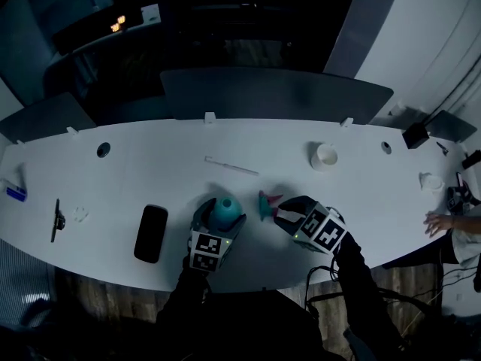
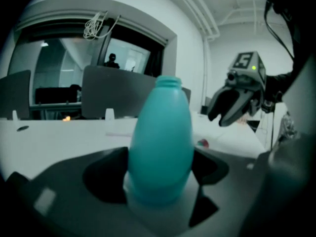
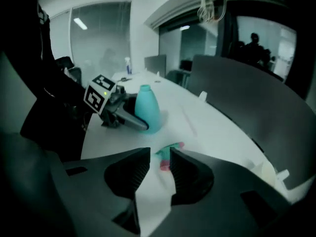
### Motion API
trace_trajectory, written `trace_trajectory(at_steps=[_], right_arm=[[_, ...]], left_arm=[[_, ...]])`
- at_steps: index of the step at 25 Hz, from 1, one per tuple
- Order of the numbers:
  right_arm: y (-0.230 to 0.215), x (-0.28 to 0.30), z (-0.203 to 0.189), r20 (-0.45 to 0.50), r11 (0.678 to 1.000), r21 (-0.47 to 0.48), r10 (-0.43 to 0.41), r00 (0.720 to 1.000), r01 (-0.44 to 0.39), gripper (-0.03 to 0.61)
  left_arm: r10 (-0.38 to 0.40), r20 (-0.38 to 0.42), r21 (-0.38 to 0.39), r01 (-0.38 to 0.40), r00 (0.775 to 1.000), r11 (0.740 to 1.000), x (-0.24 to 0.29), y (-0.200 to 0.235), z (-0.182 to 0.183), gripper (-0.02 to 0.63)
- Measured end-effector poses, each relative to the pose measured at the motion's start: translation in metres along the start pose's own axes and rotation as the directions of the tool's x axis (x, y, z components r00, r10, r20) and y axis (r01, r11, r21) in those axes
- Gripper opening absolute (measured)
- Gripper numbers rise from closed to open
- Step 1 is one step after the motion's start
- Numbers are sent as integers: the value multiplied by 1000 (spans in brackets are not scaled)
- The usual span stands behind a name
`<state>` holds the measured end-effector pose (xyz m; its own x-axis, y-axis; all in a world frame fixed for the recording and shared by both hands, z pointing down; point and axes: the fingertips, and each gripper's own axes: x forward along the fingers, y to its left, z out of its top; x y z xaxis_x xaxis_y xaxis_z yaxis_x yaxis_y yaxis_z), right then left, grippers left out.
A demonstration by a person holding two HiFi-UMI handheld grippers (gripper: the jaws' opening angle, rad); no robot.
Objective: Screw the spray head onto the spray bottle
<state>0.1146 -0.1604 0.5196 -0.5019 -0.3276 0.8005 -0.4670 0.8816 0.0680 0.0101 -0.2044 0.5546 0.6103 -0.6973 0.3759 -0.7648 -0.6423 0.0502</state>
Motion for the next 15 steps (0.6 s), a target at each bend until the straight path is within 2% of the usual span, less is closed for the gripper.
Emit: trace_trajectory(at_steps=[2,5,7,9,12,15], right_arm=[[2,12,-5,-171,993,-30,107,979,-113,135],[1,32,-16,-341,973,34,225,913,-227,146],[-5,42,-20,-410,968,56,246,878,-245,146],[-9,49,-22,-474,968,34,236,848,-250,146],[-9,59,-34,-569,961,31,242,786,-274,144],[-4,68,-42,-603,950,77,287,744,-303,143]], left_arm=[[-21,-6,1,21,1000,1000,-2,-3,1,393],[-26,-9,2,26,1000,1000,-3,-3,2,393],[-28,-9,2,28,1000,1000,-3,-4,2,393],[-35,-7,3,35,999,999,-4,-5,2,393],[-42,-7,6,42,999,999,-5,-5,1,393],[-42,-8,6,42,999,999,-5,-5,1,393]])
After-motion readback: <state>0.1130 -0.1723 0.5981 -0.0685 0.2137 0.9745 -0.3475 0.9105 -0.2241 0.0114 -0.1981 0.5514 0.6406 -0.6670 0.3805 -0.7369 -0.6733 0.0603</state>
